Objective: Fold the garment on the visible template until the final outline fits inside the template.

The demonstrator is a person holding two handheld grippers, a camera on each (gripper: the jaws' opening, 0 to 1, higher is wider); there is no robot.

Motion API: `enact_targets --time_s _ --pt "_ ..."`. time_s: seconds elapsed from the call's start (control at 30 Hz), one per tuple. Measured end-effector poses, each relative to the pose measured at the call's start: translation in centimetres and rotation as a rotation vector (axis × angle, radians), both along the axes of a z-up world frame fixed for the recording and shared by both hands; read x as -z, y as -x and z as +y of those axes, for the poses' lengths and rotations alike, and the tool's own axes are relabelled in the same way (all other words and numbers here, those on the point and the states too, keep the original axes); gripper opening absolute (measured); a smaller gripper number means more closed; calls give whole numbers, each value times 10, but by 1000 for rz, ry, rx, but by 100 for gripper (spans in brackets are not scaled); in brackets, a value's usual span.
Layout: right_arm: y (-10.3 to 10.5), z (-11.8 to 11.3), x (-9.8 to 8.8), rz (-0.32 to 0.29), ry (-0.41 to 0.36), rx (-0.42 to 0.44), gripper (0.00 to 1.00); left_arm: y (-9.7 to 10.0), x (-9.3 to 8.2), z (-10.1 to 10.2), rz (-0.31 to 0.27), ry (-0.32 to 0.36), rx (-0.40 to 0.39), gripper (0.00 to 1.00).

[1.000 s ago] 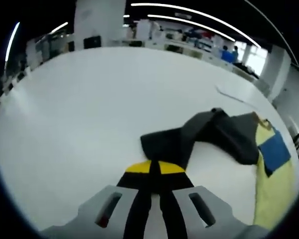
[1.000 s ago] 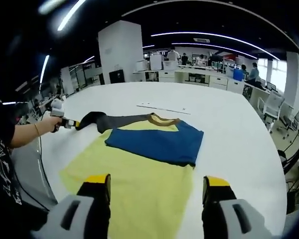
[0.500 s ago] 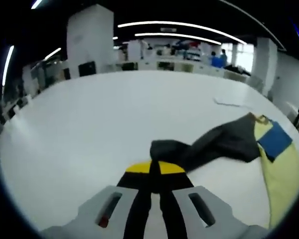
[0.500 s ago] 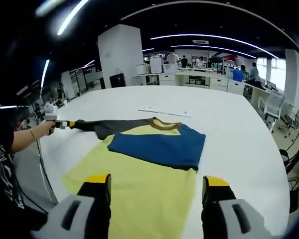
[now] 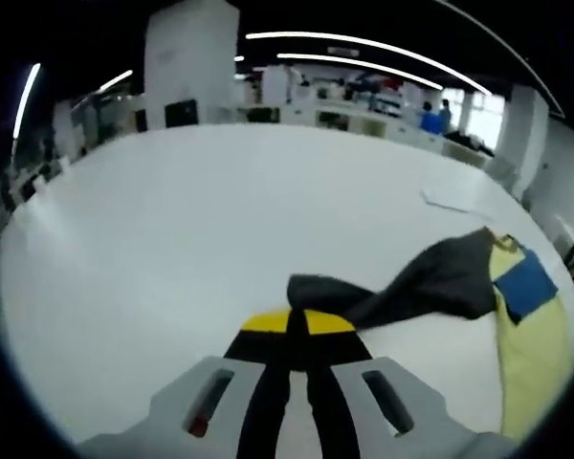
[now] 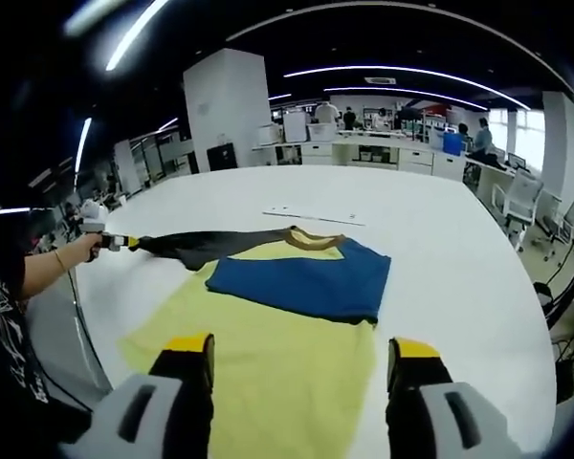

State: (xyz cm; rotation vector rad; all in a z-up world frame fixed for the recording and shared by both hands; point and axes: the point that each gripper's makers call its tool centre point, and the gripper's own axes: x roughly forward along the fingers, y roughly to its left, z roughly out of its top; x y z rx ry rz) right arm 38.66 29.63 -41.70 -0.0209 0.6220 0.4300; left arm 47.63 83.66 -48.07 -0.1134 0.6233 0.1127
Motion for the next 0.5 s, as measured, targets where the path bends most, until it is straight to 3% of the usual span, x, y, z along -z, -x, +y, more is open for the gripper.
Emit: enact_targets --time_s 0.23,0.4,0.5 --pt "2 3 -1 -1 -4 1 73 10 4 -5 28 21 7 1" --pt "2 7 -1 1 -2 -10 73 14 12 -1 44 -13 34 3" --pt "2 6 -1 0 -2 -8 73 15 11 0 20 -42 64 7"
